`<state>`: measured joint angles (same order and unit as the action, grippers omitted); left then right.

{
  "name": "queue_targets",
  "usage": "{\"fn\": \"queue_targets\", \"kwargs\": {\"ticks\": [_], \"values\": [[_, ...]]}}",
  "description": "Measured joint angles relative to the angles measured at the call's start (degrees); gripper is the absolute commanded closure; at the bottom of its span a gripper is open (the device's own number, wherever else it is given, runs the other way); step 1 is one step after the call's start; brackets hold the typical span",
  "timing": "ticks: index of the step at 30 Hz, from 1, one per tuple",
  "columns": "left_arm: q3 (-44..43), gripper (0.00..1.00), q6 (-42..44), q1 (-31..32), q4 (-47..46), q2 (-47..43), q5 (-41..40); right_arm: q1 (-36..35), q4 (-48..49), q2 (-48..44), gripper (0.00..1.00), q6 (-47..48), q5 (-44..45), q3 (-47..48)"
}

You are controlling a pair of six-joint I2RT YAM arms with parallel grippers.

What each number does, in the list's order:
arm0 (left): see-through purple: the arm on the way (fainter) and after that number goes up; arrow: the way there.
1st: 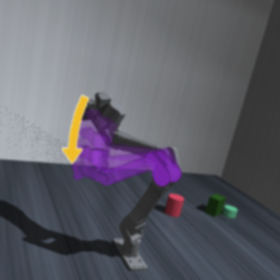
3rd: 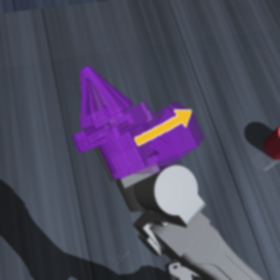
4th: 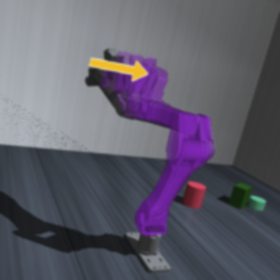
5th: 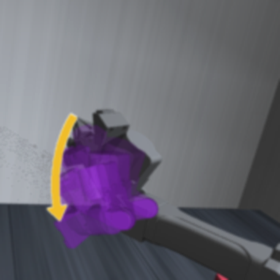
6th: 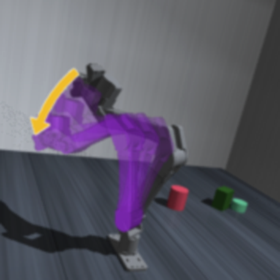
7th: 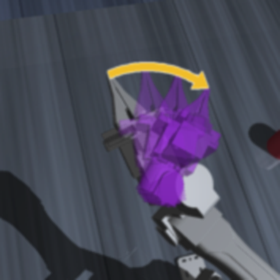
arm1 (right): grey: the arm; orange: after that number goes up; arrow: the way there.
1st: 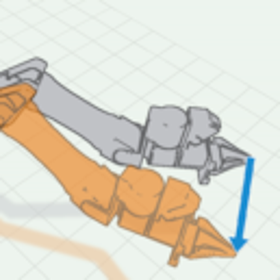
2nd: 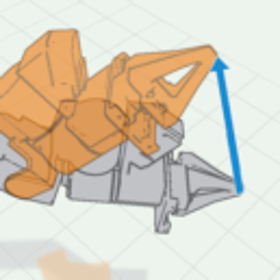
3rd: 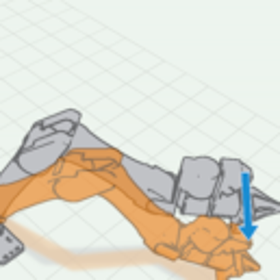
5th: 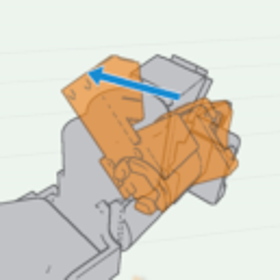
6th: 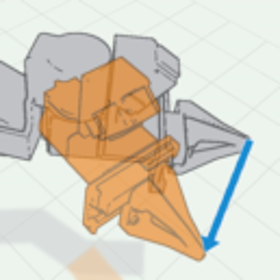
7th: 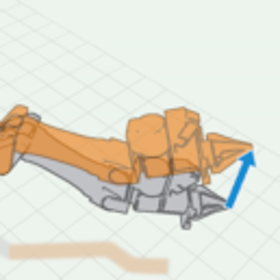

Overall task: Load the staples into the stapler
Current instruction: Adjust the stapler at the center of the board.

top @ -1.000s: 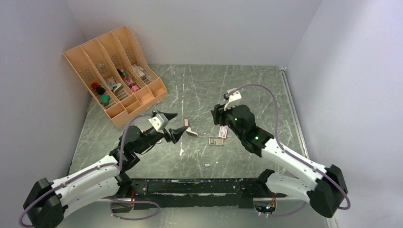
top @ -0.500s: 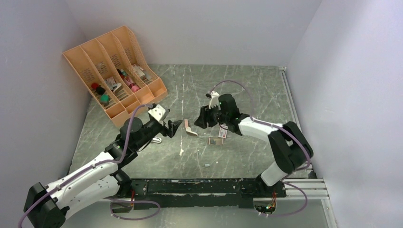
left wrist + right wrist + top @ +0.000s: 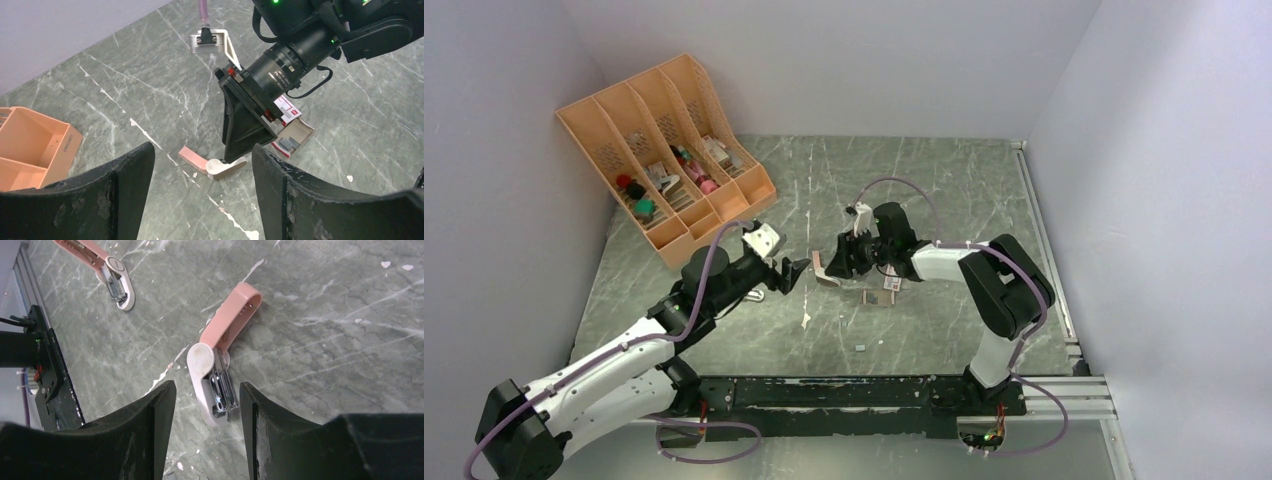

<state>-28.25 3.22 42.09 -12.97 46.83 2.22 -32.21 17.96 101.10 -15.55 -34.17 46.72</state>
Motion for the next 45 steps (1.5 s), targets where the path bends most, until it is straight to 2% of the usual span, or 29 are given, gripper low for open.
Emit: {"fn": "queue_targets", "kwargs": {"ticks": [34, 41, 45], "values": [[-0.1, 0.25, 0.2, 0.0, 0.1, -0.7, 2.2, -2.3, -3.0, 3.6, 0.65, 4.9, -0.7, 2.5], [-0.1, 0.25, 0.2, 0.0, 0.2, -1.0, 2.2, -3.5, -4.3, 3.6, 0.76, 6.4, 0.6, 3.2], [-0.1, 0.25, 0.3, 0.0, 0.2, -1.2, 2.1, -4.6, -5.1, 3.6, 0.78, 7.6, 2.0, 3.9]]}}
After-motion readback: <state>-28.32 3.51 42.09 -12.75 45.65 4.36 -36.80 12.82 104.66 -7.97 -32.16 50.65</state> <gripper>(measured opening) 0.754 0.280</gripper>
